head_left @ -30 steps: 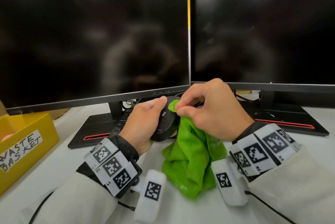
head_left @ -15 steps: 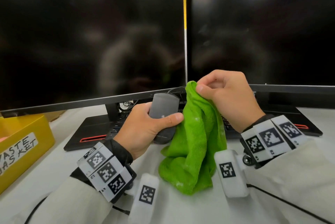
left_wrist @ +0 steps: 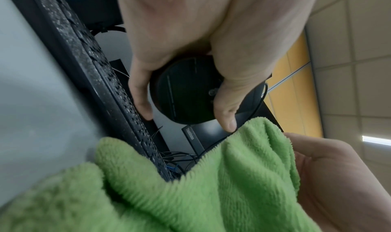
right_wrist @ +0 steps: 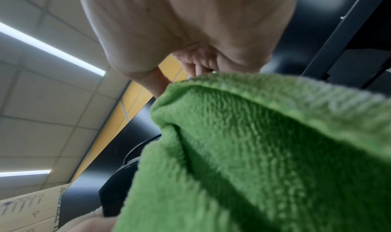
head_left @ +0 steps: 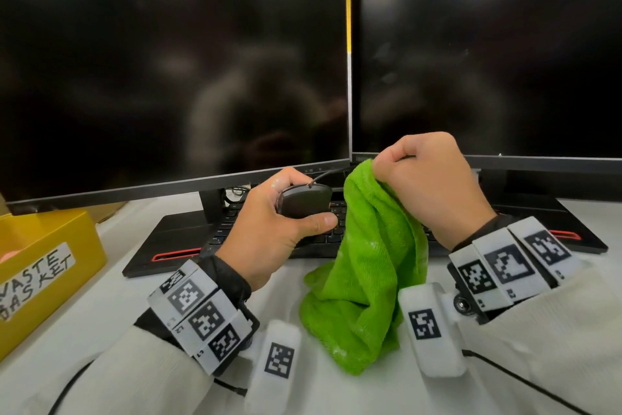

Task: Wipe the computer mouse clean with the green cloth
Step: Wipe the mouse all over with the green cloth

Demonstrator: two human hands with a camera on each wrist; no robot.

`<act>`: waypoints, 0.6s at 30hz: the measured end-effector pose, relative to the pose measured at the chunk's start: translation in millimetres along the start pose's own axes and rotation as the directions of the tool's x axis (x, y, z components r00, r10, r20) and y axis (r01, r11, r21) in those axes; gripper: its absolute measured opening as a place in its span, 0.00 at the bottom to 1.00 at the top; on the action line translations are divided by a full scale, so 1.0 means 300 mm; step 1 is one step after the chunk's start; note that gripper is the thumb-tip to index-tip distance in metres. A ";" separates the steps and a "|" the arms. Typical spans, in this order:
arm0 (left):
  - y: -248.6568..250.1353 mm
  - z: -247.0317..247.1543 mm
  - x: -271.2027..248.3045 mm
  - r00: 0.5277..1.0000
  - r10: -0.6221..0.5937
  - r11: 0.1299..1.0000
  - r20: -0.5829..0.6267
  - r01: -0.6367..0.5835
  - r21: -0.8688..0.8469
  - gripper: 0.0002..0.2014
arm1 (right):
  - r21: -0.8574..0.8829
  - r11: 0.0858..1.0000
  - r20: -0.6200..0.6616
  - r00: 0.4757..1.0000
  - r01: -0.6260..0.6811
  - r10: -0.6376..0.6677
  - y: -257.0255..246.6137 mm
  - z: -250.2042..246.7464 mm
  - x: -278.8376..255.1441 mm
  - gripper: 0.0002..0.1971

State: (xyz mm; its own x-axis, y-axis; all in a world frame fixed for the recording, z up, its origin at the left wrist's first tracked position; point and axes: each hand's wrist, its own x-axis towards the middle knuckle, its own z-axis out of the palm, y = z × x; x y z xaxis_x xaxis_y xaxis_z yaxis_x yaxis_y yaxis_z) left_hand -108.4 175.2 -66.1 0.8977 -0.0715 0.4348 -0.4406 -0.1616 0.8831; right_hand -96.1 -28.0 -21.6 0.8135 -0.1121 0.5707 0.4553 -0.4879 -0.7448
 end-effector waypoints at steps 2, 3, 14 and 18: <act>0.002 0.004 0.000 1.000 0.010 1.000 -0.006 -0.010 0.014 0.17 | -0.020 1.000 0.022 1.000 0.022 -0.021 -0.007 0.025 -0.019 0.09; 0.005 0.007 0.000 1.000 0.017 1.000 -0.002 -0.017 0.023 0.17 | -0.006 0.999 0.043 0.998 0.036 -0.036 -0.012 0.037 -0.029 0.08; 0.004 0.019 -0.006 0.997 -0.007 0.996 0.074 0.000 0.089 0.17 | 0.019 0.993 -0.097 0.988 0.120 -0.117 -0.020 0.071 -0.054 0.11; 0.011 0.016 -0.008 0.998 0.009 0.997 0.070 -0.014 0.073 0.21 | 0.182 0.976 0.151 0.978 0.118 -0.146 -0.022 0.068 -0.060 0.08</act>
State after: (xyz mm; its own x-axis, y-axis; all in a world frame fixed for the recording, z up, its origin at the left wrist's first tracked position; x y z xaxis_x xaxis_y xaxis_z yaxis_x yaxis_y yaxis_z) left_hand -112.1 170.0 -65.0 0.8919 -0.1416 0.4294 -0.4516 -0.2321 0.8615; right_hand -106.3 -5.3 -33.9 0.7831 0.0922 0.6150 0.6064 -0.3321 -0.7225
